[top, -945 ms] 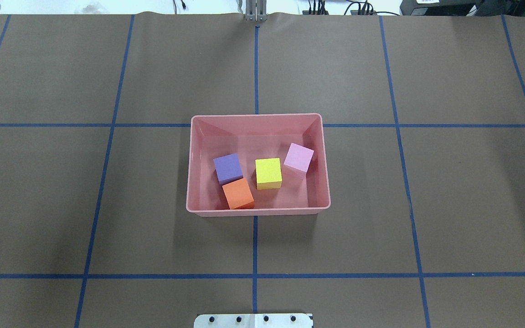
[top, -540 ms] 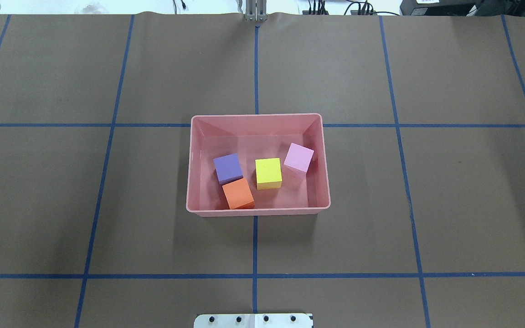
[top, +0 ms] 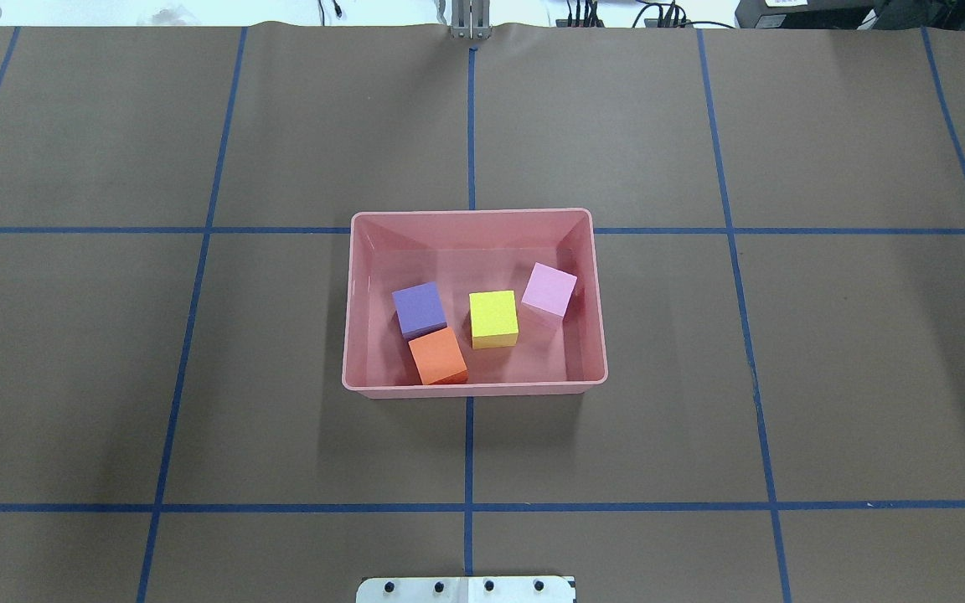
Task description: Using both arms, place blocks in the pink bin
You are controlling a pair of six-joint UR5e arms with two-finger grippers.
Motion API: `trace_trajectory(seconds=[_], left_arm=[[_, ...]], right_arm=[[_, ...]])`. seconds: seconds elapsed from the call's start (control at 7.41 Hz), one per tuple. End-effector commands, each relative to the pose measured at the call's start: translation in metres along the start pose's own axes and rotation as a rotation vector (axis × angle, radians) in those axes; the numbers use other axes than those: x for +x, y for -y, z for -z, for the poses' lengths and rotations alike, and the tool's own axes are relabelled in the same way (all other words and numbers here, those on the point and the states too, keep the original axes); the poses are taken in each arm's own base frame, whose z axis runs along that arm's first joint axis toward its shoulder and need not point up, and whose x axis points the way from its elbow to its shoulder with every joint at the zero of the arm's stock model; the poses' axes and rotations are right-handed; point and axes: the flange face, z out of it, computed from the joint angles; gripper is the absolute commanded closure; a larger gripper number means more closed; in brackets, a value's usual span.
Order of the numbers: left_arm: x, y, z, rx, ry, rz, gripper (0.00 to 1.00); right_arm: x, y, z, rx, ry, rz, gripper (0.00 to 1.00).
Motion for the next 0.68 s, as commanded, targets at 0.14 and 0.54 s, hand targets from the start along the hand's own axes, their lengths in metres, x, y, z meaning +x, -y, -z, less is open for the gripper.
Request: trace_trajectory(seconds=[0.14, 0.54], left_arm=[[-0.002, 0.001, -0.002, -0.005, 0.001, 0.001, 0.00], [-0.020, -0.004, -0.018, -0.034, 0.009, 0.034, 0.00]], right_arm=[[0.002, 0.000, -0.003, -0.006, 0.001, -0.006, 0.00], [0.003, -0.001, -0.003, -0.006, 0.002, -0.004, 0.00]])
